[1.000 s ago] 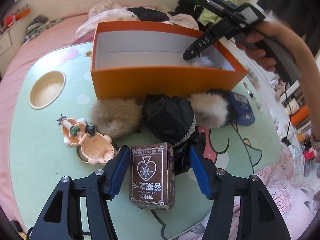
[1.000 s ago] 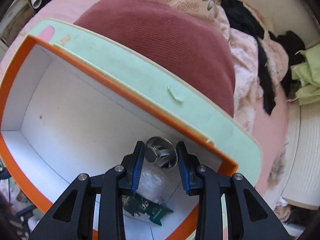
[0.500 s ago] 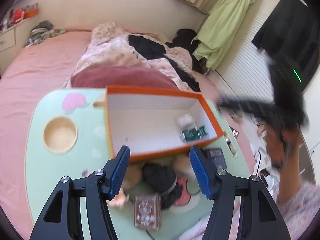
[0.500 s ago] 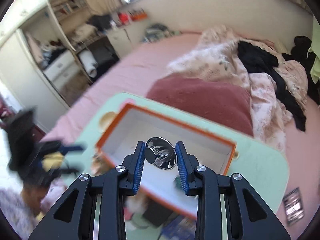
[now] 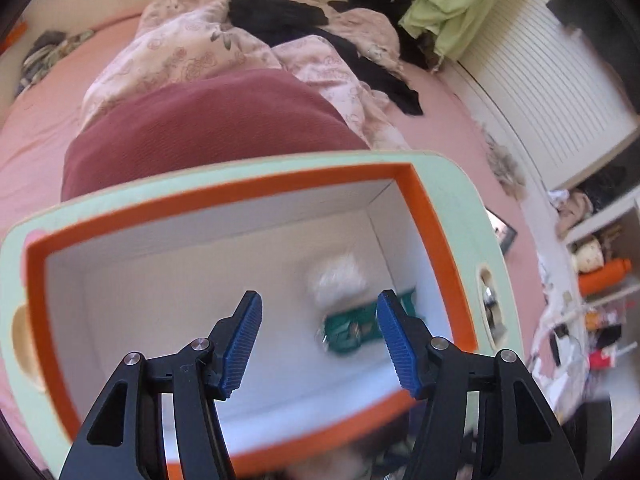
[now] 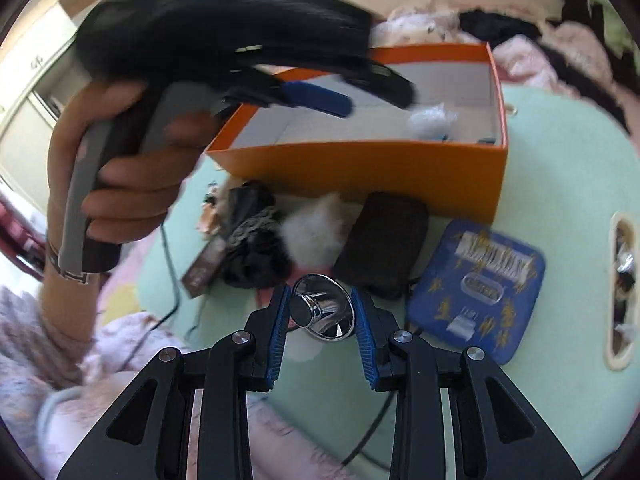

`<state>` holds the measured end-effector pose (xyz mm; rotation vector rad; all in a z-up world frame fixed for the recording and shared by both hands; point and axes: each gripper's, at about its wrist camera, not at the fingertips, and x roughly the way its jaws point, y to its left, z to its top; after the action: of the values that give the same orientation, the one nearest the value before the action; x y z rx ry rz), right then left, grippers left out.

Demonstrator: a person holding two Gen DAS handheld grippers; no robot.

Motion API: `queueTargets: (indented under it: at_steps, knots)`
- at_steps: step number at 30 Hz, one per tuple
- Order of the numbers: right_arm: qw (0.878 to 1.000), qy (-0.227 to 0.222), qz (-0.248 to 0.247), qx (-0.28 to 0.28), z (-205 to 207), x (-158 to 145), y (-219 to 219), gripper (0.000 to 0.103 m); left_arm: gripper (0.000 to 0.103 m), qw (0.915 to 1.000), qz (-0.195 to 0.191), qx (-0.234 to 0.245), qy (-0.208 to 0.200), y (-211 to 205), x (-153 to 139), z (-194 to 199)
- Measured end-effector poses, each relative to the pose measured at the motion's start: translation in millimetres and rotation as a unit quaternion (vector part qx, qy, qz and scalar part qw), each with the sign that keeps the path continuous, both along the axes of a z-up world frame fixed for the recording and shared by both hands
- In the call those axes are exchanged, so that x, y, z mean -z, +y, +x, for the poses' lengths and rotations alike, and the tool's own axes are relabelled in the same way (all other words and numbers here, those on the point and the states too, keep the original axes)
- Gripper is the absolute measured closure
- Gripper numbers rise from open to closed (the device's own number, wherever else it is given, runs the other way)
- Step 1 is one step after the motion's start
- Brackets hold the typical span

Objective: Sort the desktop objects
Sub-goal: 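Grasp silver metal cup in box and lift it out with right tool, then grasp clear plastic bag in box with left tool while right tool releases cup on table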

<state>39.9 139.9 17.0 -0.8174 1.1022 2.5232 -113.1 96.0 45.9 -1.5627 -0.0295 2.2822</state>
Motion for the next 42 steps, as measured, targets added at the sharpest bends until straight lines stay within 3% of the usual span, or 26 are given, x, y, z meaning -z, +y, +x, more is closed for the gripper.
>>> queueTargets:
  at_steps: [7, 9, 11, 13, 18, 19, 25, 27, 28, 29, 36, 38, 42]
  knots:
    - [0.999, 0.0, 0.026, 0.04, -7.7, 5.0, 7.2, 0.07, 0.046, 0.999, -0.041, 0.017, -0.007, 19.9, 20.6, -9.1]
    - [0.999, 0.011, 0.017, 0.044, -13.8, 8.1, 8.5, 0.069, 0.059, 0.9991, -0.033, 0.024, -0.008, 19.6, 22.9, -8.4]
    - [0.999, 0.017, 0.018, 0.048, -13.0, 7.1, 8.6, 0.068, 0.084, 0.9994, -0.01, 0.031, -0.011, 17.6, 20.4, -7.0]
    - [0.998, 0.025, 0.019, 0.053, -10.9, 4.3, 9.9, 0.068, 0.093, 0.9994, -0.006, 0.034, 0.0, 15.9, 15.9, -5.0]
    - [0.997, 0.052, 0.017, 0.062, -5.6, -1.5, 9.8, 0.059, 0.097, 0.999, 0.014, 0.031, 0.028, 2.7, 6.4, -2.8]
    - [0.996, 0.056, 0.016, 0.063, -6.5, -2.3, 9.7, 0.059, 0.103, 0.9988, 0.024, 0.029, 0.032, -1.7, 2.7, -2.3]
    - [0.995, 0.072, 0.01, 0.069, 1.5, -3.4, 9.3, 0.059, 0.102, 0.9957, 0.06, 0.018, 0.068, -20.6, -27.0, 3.1]
    - [0.995, 0.074, 0.007, 0.07, 3.3, -1.2, 11.7, 0.059, 0.086, 0.9962, 0.055, 0.014, 0.066, -20.0, -27.2, -2.2]
    - [0.995, 0.076, 0.005, 0.071, 5.6, 1.5, 13.2, 0.059, 0.068, 0.9969, 0.047, 0.011, 0.063, -18.2, -24.6, -5.7]
    - [0.995, 0.076, 0.003, 0.071, 6.7, 2.5, 13.9, 0.059, 0.062, 0.9975, 0.036, 0.011, 0.061, -13.2, -20.5, -10.5]
    - [0.994, 0.079, 0.009, 0.077, 17.8, 2.3, -2.1, 0.059, 0.063, 0.9988, -0.038, 0.031, 0.007, 23.9, 20.9, -49.5]
    - [0.993, 0.084, 0.006, 0.081, 21.8, 1.3, -6.0, 0.059, 0.071, 0.9988, -0.041, 0.026, 0.004, 24.0, 19.7, -52.7]
    - [0.992, 0.096, -0.001, 0.087, 26.5, -1.9, -6.1, 0.059, 0.075, 0.9995, -0.024, 0.013, -0.016, 10.0, 20.8, -52.7]
